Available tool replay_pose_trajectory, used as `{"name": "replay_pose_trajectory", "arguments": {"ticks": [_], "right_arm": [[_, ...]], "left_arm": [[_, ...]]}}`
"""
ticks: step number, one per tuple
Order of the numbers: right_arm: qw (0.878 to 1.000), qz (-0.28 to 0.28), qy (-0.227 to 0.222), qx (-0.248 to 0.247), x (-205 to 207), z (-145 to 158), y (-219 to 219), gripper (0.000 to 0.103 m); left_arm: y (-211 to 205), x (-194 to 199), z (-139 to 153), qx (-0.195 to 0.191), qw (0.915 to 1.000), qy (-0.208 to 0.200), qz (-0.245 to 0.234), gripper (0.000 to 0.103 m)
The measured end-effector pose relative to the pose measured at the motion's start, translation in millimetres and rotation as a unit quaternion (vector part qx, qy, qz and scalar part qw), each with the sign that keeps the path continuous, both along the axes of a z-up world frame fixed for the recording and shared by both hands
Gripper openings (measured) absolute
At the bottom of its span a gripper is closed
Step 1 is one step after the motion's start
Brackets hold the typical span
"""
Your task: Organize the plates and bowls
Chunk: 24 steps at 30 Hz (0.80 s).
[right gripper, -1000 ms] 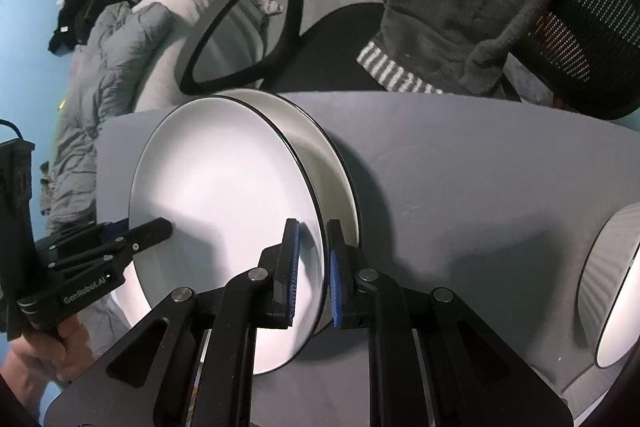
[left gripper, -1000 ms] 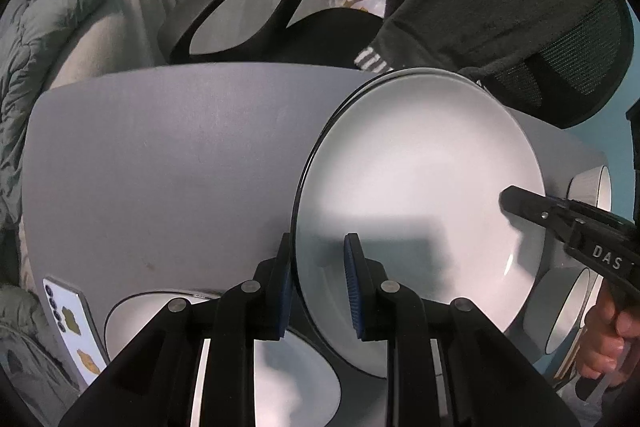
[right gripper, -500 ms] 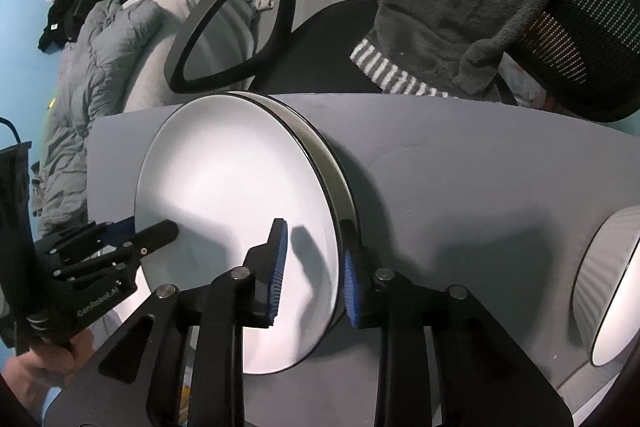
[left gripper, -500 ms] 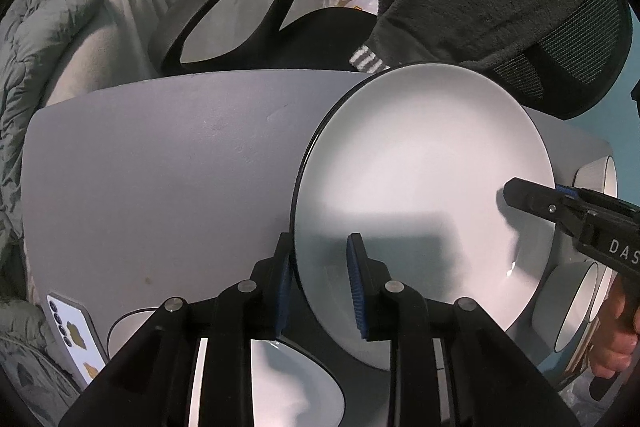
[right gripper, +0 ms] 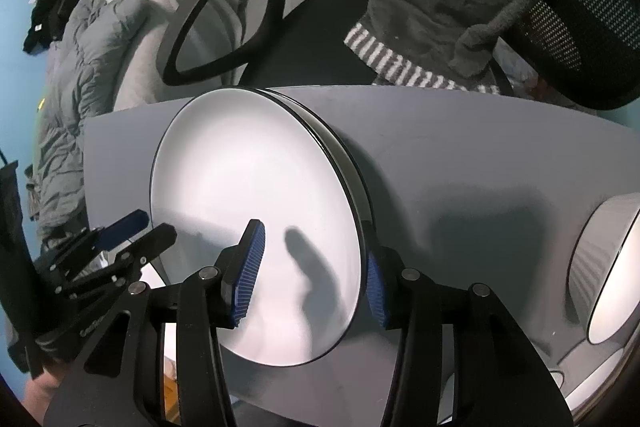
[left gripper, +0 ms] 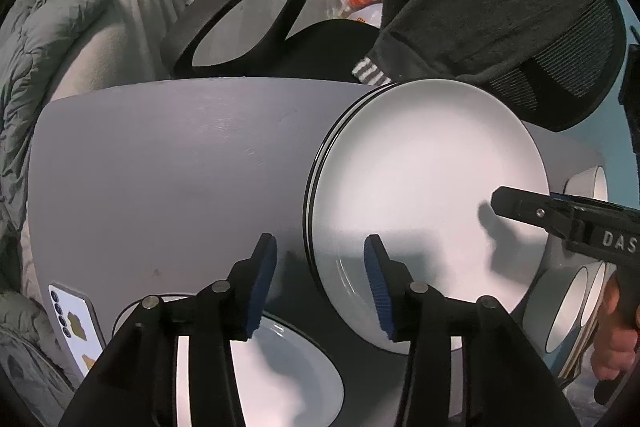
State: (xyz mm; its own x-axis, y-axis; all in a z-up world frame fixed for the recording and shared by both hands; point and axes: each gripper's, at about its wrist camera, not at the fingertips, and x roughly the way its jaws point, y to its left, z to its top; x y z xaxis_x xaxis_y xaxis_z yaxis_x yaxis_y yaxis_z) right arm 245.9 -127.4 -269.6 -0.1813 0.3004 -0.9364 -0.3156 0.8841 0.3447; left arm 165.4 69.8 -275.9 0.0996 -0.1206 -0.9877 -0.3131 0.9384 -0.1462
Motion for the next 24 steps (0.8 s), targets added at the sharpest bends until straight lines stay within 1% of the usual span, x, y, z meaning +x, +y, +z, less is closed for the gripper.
{"name": "replay_pose_trajectory", "arguments": {"ticks": [3, 10, 13, 15, 18, 19, 20, 24], "right_arm": [[1.000, -0.007, 0.001, -0.005, -1.1, 1.3, -0.6, 0.046], [1.000, -0.011, -0.004, -0.018, -3.7, 4.3, 1.0, 0.046], [1.000, -0.020, -0.002, -0.014, -4.6, 5.4, -0.4, 0.051], [1.000, -0.027, -0.002, -0.012, -4.8, 6.9, -2.0, 0.051], [0.999, -0.026, -0.010, -0.016, -6.2, 9.0, -1.8, 0.051], [0.999, -0.026, -0.013, -0.018, -6.7, 9.5, -1.7, 0.053], [0.999, -0.025, -0.023, -0.029, -7.3, 11.1, -1.8, 0.057], [0.999, -0.026, -0.034, -0.026, -8.2, 15.1, -3.8, 0.057]], "left_arm": [[0.0, -4.6, 5.9, 0.003, 0.9999, -0.014, -0.001, 0.058], [5.1, -17.6, 16.9, -0.008, 0.9995, -0.032, 0.003, 0.058], [5.6, -22.4, 21.8, -0.012, 0.9991, -0.042, 0.001, 0.058], [5.3, -26.6, 26.3, -0.018, 0.9985, -0.051, -0.001, 0.058], [3.3, -31.4, 34.3, -0.018, 0.9973, -0.071, -0.007, 0.058], [2.7, -33.6, 37.1, -0.017, 0.9966, -0.080, -0.011, 0.058], [2.0, -35.5, 39.6, -0.015, 0.9960, -0.087, -0.014, 0.058], [0.8, -44.9, 51.7, -0.007, 0.9931, -0.115, -0.024, 0.058]]}}
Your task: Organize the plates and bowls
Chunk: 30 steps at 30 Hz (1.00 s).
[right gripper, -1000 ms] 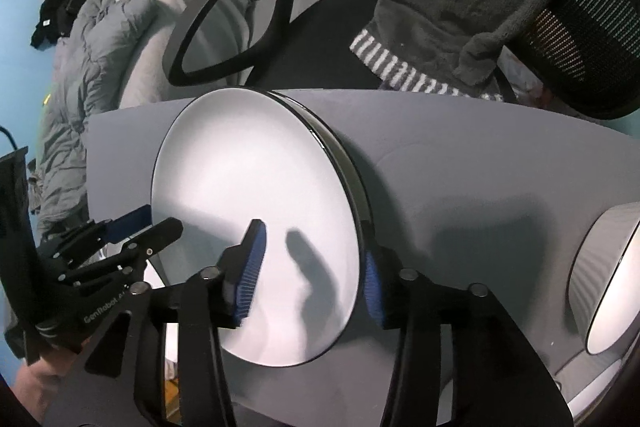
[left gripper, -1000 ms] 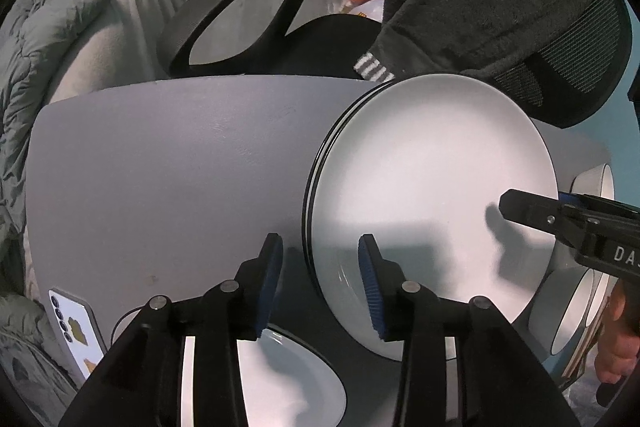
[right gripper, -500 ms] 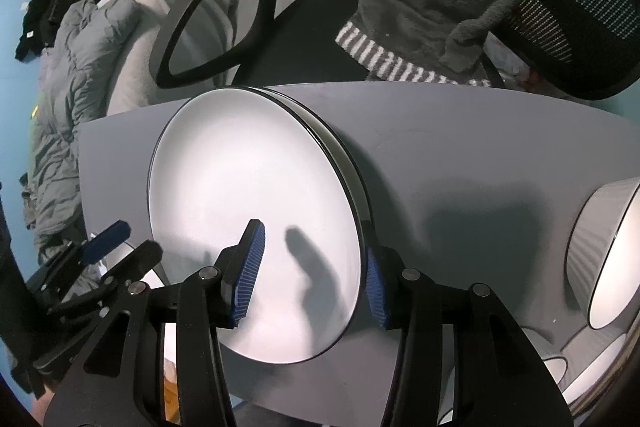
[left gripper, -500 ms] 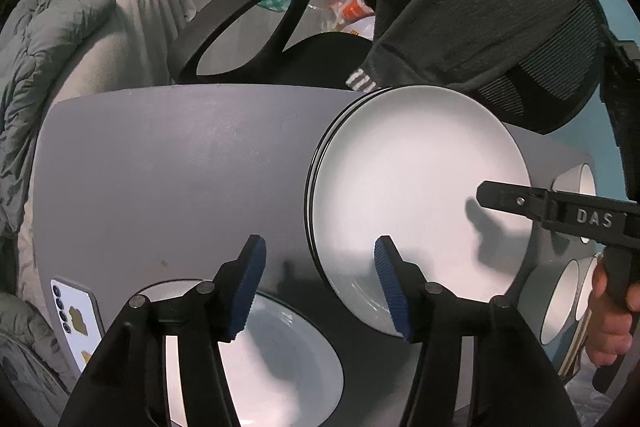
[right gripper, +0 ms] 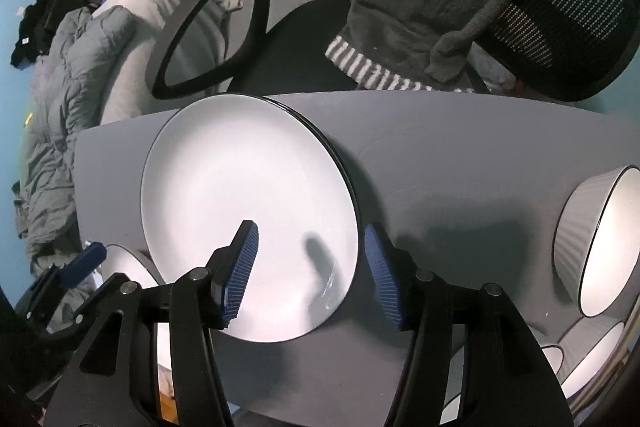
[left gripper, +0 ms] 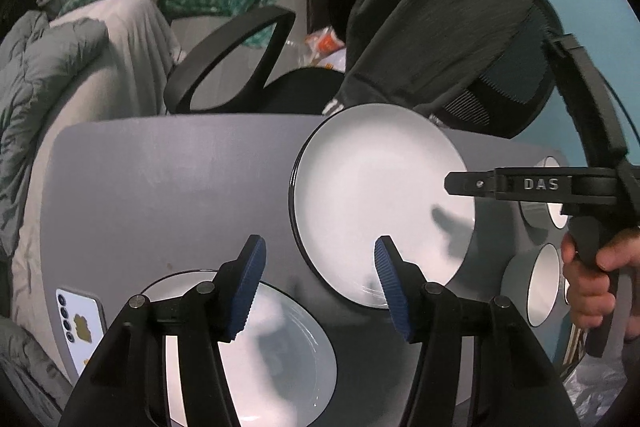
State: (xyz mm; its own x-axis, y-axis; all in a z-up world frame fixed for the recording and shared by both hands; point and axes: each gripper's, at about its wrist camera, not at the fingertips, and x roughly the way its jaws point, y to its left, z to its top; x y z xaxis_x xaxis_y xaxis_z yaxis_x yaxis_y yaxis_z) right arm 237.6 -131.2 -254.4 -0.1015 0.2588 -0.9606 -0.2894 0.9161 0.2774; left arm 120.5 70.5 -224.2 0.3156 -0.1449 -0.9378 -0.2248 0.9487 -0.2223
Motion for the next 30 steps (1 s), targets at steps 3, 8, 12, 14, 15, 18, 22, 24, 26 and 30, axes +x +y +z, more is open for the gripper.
{"name": "replay_pose_trajectory", "arguments": {"ticks": [3, 8, 12, 14, 15, 18, 22, 24, 26, 30], "right_arm": [[1.000, 0.001, -0.011, -0.006, -3.0, 3.9, -1.9, 0.057], [0.999, 0.013, -0.046, -0.010, -14.6, 21.2, -2.4, 0.057], [0.996, 0.024, -0.080, -0.005, -25.9, 37.4, -2.9, 0.063], [0.995, 0.026, -0.099, 0.002, -32.1, 46.6, -3.3, 0.066], [0.994, 0.027, -0.108, 0.006, -35.9, 51.4, -3.4, 0.067], [0.992, 0.028, -0.125, 0.015, -45.7, 62.9, -4.1, 0.068], [0.989, 0.030, -0.147, 0.019, -58.5, 77.0, -4.1, 0.071], [0.987, 0.034, -0.158, 0.021, -66.1, 83.9, -3.5, 0.071], [0.985, 0.042, -0.168, 0.021, -73.3, 88.2, -2.6, 0.071], [0.980, 0.058, -0.187, 0.023, -88.0, 93.4, -1.9, 0.071]], "left_arm": [[-1.0, -7.2, 11.8, 0.006, 0.9997, -0.022, -0.003, 0.058], [-1.4, -19.6, 32.0, 0.031, 0.9974, -0.064, -0.013, 0.058], [-1.7, -32.1, 47.3, 0.031, 0.9941, -0.101, -0.025, 0.059], [-0.4, -37.7, 52.0, 0.024, 0.9933, -0.110, -0.025, 0.059], [0.5, -40.8, 53.6, 0.020, 0.9930, -0.114, -0.024, 0.059], [5.1, -50.4, 57.6, -0.010, 0.9915, -0.128, -0.025, 0.061], [10.4, -64.7, 64.0, -0.024, 0.9908, -0.133, -0.003, 0.067], [12.3, -72.3, 68.6, -0.012, 0.9902, -0.139, 0.006, 0.067], [16.7, -79.4, 72.5, 0.003, 0.9904, -0.137, 0.017, 0.067], [28.2, -95.6, 77.1, 0.020, 0.9899, -0.136, 0.034, 0.067]]}}
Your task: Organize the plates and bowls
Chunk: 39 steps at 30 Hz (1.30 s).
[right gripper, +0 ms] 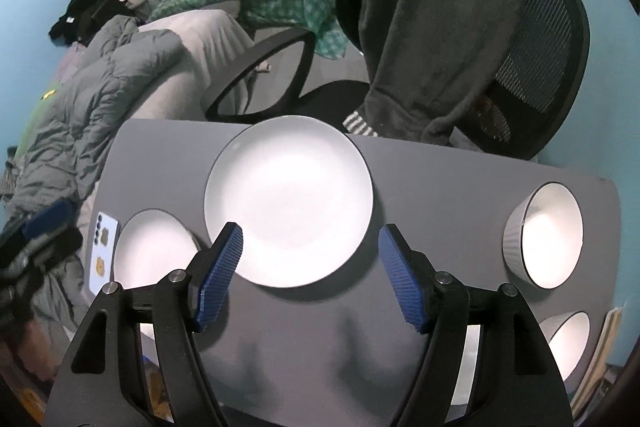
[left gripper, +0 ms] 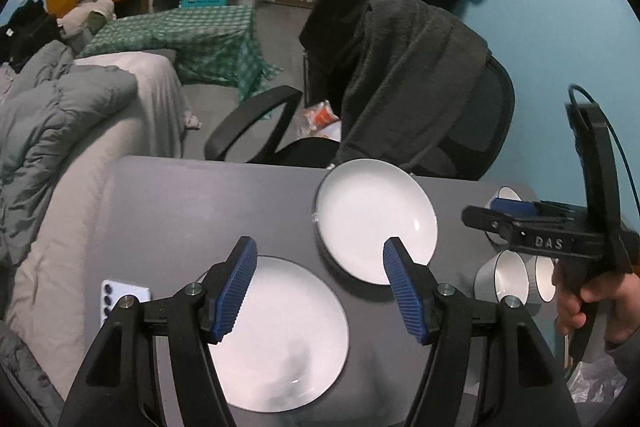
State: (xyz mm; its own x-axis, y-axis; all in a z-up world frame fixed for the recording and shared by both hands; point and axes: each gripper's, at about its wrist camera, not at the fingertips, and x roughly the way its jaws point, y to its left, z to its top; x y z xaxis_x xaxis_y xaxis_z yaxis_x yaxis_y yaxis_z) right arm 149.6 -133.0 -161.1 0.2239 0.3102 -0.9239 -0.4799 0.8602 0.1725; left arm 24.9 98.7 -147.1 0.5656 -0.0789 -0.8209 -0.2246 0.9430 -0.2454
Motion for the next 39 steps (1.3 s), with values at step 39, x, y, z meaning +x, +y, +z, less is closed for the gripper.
{"name": "replay_pose_trajectory", "arguments": {"ticks": [39], "right_arm": [[0.988, 0.068, 0.140, 0.021, -68.9, -100.2, 82.4, 0.071]], "left_arm": [[81.2, -39.2, -125.3, 0.003, 0.9876, 0.154, 0.030, 0.067]]}}
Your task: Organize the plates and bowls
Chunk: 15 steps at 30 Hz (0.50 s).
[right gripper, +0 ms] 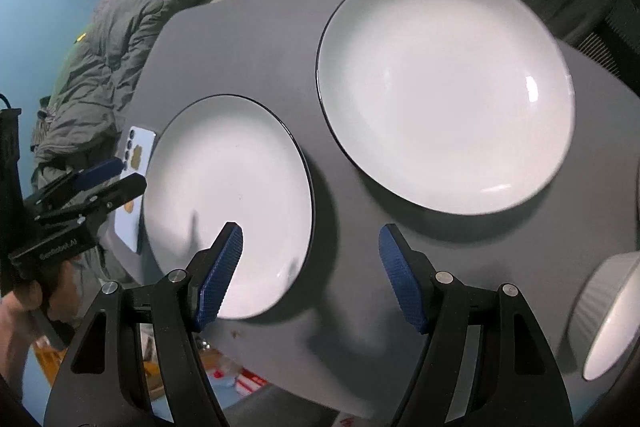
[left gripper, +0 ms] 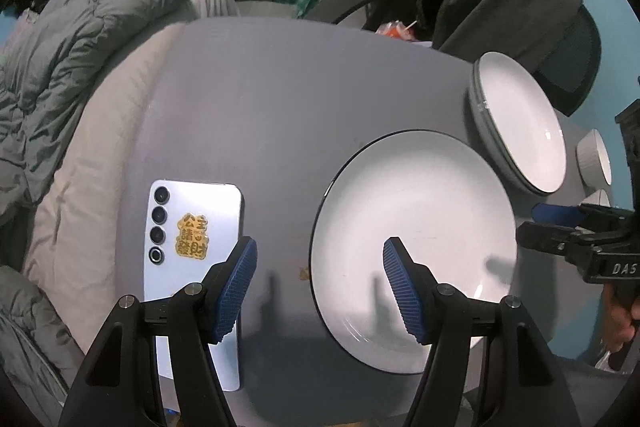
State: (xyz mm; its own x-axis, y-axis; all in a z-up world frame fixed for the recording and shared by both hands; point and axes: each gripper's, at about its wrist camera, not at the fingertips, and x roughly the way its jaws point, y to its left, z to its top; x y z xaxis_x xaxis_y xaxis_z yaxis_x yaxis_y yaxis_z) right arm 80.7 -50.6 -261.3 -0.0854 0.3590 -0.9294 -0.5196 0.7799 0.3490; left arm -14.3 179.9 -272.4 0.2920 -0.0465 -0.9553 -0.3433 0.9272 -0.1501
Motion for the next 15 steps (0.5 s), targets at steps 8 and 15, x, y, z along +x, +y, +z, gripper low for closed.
{"name": "replay_pose_trajectory", "arguments": {"ticks": [8, 15], "right_arm": [[1.000, -0.003, 0.015, -0.006, 2.0, -22.6, 8.2, 0.071], [1.000, -0.003, 0.023, -0.003, 0.5, -26.4, 17.1, 0.060]], "left_arm": [[3.5, 3.7, -14.0, -0.021, 0.9996, 0.017, -0.005, 0.067], [6.0, 7.8, -26.8, -0.044, 0.9984, 0.035, -0.003, 0.047]]}}
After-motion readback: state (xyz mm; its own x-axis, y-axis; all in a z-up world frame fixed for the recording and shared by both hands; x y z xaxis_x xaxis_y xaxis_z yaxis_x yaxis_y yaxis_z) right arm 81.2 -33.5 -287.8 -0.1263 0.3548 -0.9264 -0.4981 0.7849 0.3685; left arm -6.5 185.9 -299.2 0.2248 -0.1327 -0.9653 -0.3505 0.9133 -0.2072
